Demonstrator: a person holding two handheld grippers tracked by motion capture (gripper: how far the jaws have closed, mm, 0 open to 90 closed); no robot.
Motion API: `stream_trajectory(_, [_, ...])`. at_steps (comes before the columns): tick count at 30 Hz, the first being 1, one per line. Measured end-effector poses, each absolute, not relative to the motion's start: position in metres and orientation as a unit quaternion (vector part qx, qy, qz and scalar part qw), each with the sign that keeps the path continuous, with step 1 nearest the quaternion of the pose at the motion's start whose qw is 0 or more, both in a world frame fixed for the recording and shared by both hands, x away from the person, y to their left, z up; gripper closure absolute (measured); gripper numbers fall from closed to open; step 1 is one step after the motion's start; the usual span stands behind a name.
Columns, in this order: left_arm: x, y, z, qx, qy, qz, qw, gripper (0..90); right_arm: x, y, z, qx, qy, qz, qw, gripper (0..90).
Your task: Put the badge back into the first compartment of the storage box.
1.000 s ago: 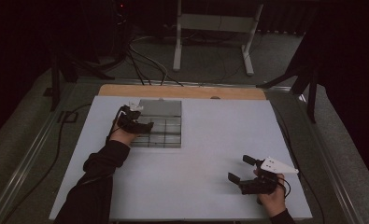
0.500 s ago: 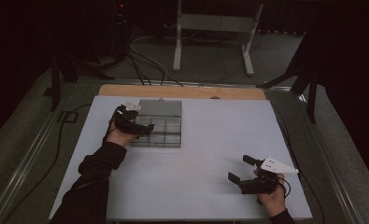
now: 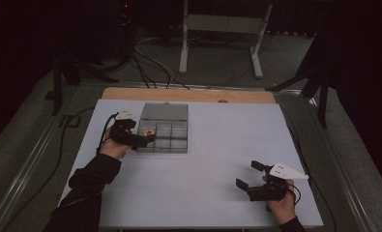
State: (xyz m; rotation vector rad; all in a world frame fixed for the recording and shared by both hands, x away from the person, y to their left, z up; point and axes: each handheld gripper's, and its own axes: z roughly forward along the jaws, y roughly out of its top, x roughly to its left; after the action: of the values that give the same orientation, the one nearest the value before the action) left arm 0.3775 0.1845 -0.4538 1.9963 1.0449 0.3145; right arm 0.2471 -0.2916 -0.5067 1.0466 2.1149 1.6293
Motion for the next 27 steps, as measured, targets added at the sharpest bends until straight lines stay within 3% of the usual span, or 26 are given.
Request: stream_trajectory(27, [0.298,0.214,-0.497,0.804,0.392,0.113,0.432,0.4,0.246,-0.292,-0.506,0.363,0.731,0.562,0.136,0.0])
